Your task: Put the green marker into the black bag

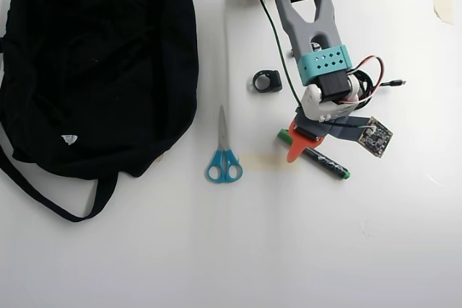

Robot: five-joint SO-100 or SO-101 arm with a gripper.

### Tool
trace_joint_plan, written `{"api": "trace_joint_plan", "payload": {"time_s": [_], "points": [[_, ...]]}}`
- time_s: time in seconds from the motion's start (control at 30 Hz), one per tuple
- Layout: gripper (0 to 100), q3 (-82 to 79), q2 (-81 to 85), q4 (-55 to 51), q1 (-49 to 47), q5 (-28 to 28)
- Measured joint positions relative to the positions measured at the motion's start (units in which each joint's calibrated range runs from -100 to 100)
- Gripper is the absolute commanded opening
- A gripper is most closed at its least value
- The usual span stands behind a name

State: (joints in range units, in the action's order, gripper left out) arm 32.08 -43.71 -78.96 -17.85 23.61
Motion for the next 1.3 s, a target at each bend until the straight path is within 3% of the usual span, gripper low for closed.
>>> {"api": "trace_joint_plan", "payload": {"time_s": [1.3], "points": [[33, 7.6, -7.6, 0.0, 0.2, 0.3]]}}
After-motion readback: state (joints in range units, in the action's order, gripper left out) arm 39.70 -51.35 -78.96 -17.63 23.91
